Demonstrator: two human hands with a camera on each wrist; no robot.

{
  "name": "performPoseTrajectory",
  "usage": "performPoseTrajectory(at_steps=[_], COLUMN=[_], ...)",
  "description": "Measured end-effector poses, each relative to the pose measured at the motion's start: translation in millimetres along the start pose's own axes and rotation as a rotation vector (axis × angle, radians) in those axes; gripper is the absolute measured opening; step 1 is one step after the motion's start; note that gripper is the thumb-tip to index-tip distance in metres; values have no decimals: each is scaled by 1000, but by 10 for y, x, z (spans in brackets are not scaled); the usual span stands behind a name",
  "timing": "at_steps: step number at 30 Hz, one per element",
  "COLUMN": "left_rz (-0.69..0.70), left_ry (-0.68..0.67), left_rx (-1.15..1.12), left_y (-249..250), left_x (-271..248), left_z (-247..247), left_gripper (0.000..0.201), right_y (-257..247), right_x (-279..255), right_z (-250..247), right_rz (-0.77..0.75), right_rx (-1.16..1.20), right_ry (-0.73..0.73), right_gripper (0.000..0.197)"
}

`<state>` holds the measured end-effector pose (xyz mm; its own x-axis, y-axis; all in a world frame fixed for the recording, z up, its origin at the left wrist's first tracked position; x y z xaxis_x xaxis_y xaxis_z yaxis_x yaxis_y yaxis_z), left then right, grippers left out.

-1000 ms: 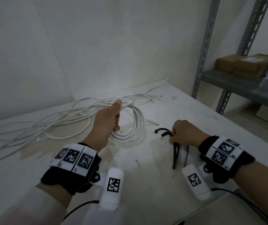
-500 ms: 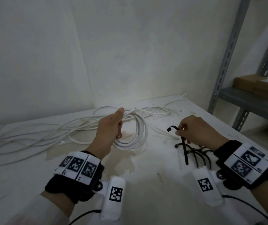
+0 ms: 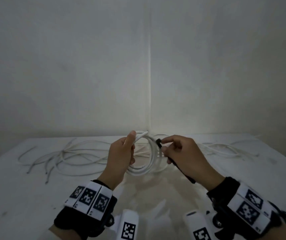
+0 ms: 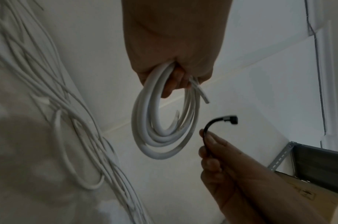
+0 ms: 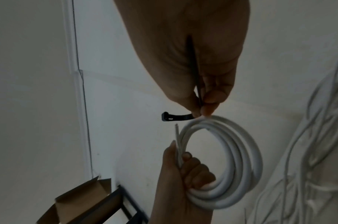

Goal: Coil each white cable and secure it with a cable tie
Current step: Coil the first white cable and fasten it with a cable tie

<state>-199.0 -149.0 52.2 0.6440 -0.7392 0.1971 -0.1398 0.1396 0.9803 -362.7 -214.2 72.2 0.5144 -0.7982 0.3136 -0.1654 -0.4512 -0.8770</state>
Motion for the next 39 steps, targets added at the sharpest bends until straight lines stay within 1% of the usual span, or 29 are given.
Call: performPoseTrajectory(at_steps=[1,2,5,8,15,17,20,21,22,24,26,30,32,33,35,36,39], left_rz=[13,30,93,131,204,210,211,208,197,154,141,155,124,99,69,64,75], left_ry=[27,55,129,157,145,127,88,75,65,40,-8,-40,-39,-35,-22,-22,-60], left_rx=[6,20,79,91,108,114,132,133,122,77,33,-9,-60,-98,-152,-162,-180], left_y=[8,13,25,30,36,27,-7,-19,-27,-28,-6,31,24,18,22,26,50], left_x=[13,21,20,-2,-64,-90,-104,-104,-101,-85,-72,-80,-71,-57,-24,-11,-13], left_z=[-87,-160,-322,-384,-299,-247,-170,-154,-146,-128,-93,-63,-72,-80,-109,-118,-109], left_gripper=[45,46,47,45,41,42,48,46,37,13,13,27,37,39,37,36,37], right_y=[-46,-84,-136,-136,-100,-115,-168,-165,-150,-117,-108,-123,-118,-126,-189,-232,-344], right_x=[22,39,97,145,211,186,128,113,99,77,56,57,63,57,13,-14,-58], right_z=[112,214,464,585,612,596,566,563,561,571,569,521,542,560,602,608,577], right_rz=[-11,-16,-9,11,76,58,0,-6,1,22,12,-40,-58,-82,-182,-242,-399], right_rx=[20,40,96,47,157,198,258,289,329,394,406,400,419,410,330,283,191], right_ry=[0,-1,11,60,152,169,183,182,174,127,88,64,-9,-64,-169,-191,-153], right_gripper=[4,5,17,24,25,26,31,33,35,36,35,26,19,21,30,30,16])
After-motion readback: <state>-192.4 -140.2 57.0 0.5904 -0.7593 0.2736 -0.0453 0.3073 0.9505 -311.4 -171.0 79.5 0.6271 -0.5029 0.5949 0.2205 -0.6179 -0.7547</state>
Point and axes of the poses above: each hand's wrist, its own x-axis towards the middle knuckle, its own z-axis out of the palm, y = z × x, the point moved 7 cm from there along x, towards the middle knuckle, and after that the axes turned 2 degrees about x, right-handed, at the moved point
